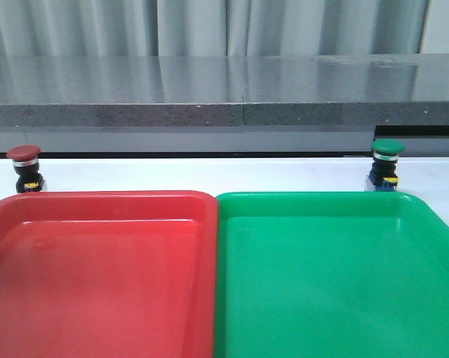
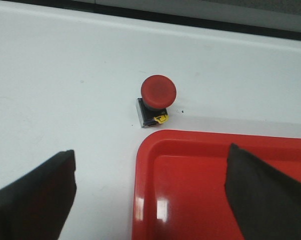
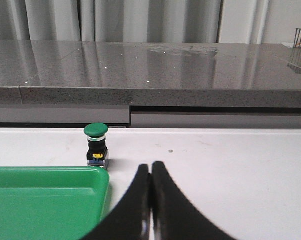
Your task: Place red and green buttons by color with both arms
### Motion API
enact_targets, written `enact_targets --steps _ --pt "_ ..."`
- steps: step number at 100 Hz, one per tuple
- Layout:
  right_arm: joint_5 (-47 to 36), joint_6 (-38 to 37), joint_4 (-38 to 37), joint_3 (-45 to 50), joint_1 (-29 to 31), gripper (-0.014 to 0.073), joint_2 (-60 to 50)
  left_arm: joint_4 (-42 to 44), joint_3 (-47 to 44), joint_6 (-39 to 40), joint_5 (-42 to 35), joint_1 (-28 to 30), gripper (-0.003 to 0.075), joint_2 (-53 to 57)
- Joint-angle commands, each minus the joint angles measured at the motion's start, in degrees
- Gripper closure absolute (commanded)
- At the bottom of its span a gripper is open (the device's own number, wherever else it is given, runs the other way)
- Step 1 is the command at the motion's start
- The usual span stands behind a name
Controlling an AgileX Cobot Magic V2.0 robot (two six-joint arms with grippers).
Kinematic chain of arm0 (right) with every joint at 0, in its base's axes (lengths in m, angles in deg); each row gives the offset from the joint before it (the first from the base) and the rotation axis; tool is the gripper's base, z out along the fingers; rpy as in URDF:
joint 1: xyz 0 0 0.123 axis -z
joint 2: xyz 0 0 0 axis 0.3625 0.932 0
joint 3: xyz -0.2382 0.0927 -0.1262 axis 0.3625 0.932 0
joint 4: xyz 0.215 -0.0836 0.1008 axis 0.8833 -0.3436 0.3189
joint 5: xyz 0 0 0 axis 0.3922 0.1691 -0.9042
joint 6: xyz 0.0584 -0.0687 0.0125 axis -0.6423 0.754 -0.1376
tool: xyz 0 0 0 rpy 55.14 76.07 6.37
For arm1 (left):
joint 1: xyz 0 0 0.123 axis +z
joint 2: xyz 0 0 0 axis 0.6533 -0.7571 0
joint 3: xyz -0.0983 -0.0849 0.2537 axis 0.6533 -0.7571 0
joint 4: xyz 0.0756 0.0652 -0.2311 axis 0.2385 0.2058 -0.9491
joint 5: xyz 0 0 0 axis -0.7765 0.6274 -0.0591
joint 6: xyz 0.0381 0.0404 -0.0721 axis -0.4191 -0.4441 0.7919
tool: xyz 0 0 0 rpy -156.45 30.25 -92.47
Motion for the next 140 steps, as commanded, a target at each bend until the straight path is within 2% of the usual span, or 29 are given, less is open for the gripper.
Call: enact_targets --steps 1,20,82,140 --pt "-4.1 0.4 -0.5 -1.1 0.0 0.0658 -1.3 -0.8 4.5 0.4 -1.3 -1.2 0.0136 -1.8" --pt "-4.1 0.4 -0.5 -1.1 0.0 0.0658 -1.3 0.1 10.3 -0.3 1.2 -3.4 0.0136 -9.1" --pt "-4.1 0.4 -0.5 -1.1 0.0 0.0658 -1.3 2.2 20.4 -0.3 1.1 -3.5 0.0136 -26.1" --pt "-4.1 0.4 -0.5 -1.1 0.0 0.0658 -1.3 2.2 23.9 -0.3 -1.1 -3.3 0.0141 -32.4"
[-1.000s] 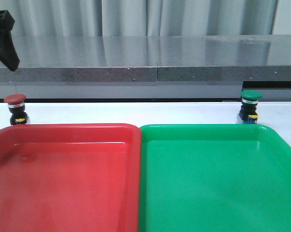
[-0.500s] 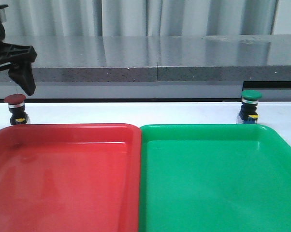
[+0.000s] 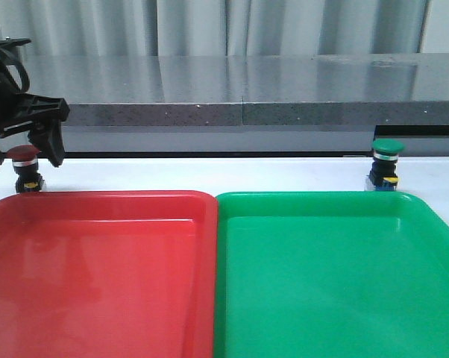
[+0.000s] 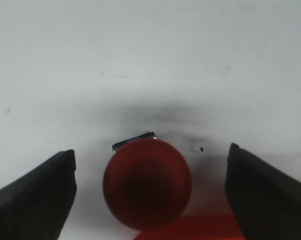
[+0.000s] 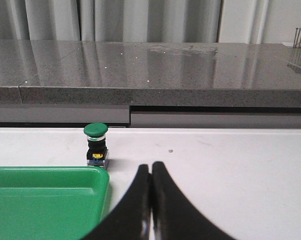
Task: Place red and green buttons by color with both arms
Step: 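Lower the left gripper onto the red button and close on it, then lift the red button with the left gripper and carry it over the red tray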
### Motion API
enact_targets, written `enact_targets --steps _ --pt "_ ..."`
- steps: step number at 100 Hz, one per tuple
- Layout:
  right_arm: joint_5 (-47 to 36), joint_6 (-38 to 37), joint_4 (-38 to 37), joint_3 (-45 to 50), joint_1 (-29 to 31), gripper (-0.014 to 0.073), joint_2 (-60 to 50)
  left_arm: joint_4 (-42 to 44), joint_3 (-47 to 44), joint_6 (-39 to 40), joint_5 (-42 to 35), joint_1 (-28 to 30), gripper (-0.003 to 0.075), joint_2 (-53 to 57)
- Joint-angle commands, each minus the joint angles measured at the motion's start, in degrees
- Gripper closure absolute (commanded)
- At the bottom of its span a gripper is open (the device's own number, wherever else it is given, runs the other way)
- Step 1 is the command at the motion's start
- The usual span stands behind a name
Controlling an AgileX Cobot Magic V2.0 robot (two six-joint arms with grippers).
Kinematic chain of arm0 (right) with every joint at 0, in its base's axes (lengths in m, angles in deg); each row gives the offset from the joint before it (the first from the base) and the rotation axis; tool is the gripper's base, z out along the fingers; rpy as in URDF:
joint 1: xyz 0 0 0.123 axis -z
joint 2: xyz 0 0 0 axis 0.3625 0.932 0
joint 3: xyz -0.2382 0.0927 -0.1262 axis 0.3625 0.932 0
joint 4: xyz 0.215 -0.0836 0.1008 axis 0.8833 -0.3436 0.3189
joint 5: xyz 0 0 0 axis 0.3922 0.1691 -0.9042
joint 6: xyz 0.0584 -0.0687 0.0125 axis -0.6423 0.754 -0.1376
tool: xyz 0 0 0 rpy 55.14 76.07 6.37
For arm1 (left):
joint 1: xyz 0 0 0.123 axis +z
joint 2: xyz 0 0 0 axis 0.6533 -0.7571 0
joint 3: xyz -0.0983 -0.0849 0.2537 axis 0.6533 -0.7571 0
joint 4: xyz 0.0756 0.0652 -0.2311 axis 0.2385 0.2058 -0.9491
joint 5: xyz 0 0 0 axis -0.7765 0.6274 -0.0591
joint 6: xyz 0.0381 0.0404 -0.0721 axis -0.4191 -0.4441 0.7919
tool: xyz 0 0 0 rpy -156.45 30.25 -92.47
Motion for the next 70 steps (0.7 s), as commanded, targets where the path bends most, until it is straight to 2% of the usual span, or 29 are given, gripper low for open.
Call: enact_targets --steps 1,11,30,42,51,70 --pt "-4.1 0.4 -0.5 -1.1 0.0 0.0658 -1.3 -0.4 1.9 0.1 -2.8 0.0 0.0143 2.8" --pt "-4.1 0.4 -0.5 -1.1 0.0 0.0658 -1.3 -0.4 2.0 0.1 -2.8 0.0 0.0207 2.8" --pt "-4.1 0.4 -0.5 -1.1 0.0 0.0658 -1.3 -0.4 2.0 0.1 -2.8 0.0 0.0449 2.8" --pt "-4.1 0.4 -0.5 -1.1 0.0 0.0658 -1.3 -0.4 2.0 0.1 -2.8 0.0 0.0554 2.8" --pt "-4.1 0.4 -0.5 -1.1 0.0 0.0658 -1.3 -0.4 2.2 0.1 -2.9 0.0 0.0589 2.8" --pt "-4.1 0.4 -0.5 -1.1 0.0 0.0658 -1.3 -0.4 4.5 0.1 -0.9 -0.3 0.0596 4.7"
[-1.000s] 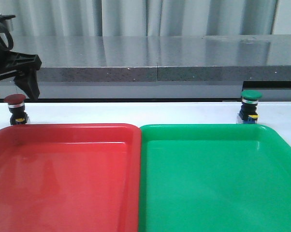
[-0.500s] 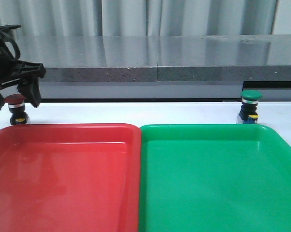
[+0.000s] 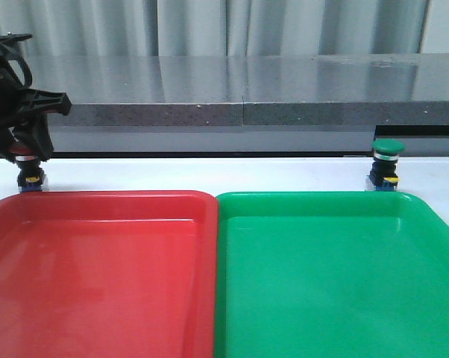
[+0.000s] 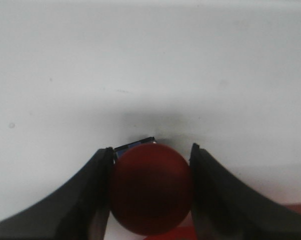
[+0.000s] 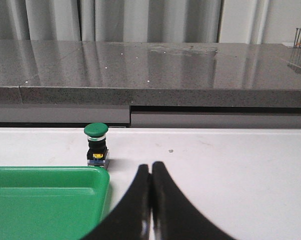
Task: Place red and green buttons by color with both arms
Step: 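Lift the red button with the left gripper and carry it over the red tray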
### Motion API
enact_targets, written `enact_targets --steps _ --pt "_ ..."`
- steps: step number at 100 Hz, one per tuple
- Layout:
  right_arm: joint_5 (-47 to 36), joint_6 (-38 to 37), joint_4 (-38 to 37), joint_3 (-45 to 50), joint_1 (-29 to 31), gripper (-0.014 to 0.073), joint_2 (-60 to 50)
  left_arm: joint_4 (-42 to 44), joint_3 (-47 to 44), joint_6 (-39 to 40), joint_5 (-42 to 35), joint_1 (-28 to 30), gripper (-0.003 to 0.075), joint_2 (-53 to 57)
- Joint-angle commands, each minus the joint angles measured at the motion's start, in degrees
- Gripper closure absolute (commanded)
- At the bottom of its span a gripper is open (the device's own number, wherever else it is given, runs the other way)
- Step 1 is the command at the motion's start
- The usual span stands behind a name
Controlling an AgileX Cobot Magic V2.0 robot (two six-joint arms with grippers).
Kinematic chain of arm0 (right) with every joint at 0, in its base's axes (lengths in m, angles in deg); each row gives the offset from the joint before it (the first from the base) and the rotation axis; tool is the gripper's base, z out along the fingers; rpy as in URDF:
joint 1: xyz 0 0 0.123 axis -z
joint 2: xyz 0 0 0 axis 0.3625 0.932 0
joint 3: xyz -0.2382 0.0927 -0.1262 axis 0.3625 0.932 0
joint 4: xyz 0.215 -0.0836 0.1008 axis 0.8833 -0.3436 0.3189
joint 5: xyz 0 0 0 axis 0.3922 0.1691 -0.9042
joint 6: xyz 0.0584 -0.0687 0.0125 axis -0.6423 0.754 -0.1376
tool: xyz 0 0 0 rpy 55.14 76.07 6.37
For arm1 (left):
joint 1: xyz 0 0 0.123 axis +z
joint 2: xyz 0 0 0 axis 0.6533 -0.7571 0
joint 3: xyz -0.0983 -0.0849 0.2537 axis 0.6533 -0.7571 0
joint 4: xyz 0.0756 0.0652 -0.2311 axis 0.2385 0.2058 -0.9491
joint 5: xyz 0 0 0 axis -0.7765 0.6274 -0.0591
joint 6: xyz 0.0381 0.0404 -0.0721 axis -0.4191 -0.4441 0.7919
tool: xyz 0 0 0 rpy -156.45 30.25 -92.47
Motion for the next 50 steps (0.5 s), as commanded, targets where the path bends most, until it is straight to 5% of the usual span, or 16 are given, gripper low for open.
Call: enact_targets --steps 1,50 --pt "-4.2 0.4 -0.5 -1.1 0.0 0.0658 -1.3 -0.4 2.8 0.1 -0.8 -0.4 0.0596 4.8" --pt "-4.2 0.4 -0.5 -1.1 0.0 0.0658 -1.3 -0.8 -4.6 0.1 -2.3 -8.4 0.0596 19.3"
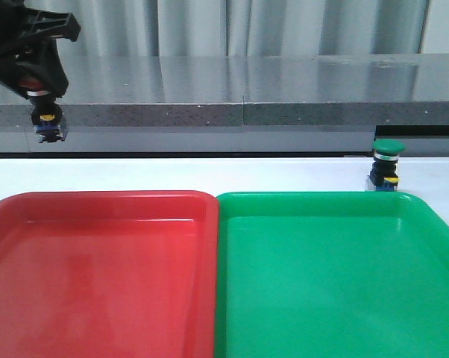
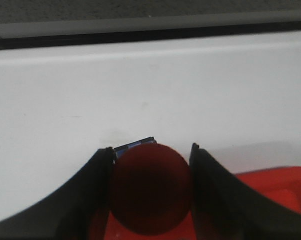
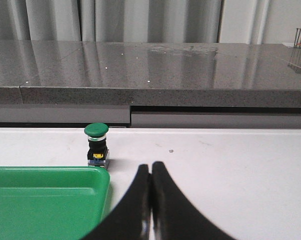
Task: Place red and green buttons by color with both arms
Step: 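Lift the red button with the left gripper and carry it over the red tray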
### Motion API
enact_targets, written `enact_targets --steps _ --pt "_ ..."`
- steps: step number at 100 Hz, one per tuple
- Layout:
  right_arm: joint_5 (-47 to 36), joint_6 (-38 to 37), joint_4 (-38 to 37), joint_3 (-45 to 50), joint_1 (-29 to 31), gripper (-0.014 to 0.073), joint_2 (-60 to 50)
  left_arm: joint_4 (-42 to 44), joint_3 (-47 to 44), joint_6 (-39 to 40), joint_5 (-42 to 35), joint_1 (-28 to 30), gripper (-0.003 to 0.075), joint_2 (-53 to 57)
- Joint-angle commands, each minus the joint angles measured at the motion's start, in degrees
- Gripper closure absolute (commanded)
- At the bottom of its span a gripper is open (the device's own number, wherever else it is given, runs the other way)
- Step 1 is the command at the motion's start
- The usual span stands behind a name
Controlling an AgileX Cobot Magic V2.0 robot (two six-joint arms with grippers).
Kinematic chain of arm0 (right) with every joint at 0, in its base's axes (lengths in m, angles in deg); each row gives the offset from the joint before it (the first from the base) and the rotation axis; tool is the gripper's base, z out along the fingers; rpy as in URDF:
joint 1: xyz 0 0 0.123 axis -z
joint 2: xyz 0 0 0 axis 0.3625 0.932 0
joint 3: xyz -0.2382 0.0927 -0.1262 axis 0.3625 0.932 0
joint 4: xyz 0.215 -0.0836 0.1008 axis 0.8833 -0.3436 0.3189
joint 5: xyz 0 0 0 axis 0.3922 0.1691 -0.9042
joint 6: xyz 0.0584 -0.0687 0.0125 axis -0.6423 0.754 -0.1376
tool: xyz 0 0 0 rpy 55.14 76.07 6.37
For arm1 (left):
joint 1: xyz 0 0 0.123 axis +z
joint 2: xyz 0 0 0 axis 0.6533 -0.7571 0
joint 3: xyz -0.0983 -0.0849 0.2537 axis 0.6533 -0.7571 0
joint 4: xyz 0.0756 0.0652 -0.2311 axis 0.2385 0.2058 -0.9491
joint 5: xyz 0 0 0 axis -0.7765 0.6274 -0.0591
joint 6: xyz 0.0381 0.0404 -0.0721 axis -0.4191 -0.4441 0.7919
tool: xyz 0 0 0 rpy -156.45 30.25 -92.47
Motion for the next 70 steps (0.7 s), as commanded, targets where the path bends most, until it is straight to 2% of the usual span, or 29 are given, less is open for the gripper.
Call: enact_targets --steps 1,18,47,70 --pt "-4.2 0.4 -0.5 -1.1 0.0 0.0658 -1.3 -0.8 -1.2 0.1 -3.3 -2.1 0.0596 5.2" --pt "-4.2 0.4 -0.5 -1.1 0.0 0.0658 -1.3 -1.2 -8.6 0.8 -7.0 -6.7 0.0596 9.6" --pt "-4.2 0.4 -0.5 -1.1 0.0 0.0658 -1.3 -4.2 -20.7 2.7 -8.9 -14.2 0.0596 13.9" --pt "-4.2 0.4 -0.5 -1.1 0.0 0.0658 -1.3 -4.2 -25.5 3.5 -9.4 -19.1 0.0596 14.5"
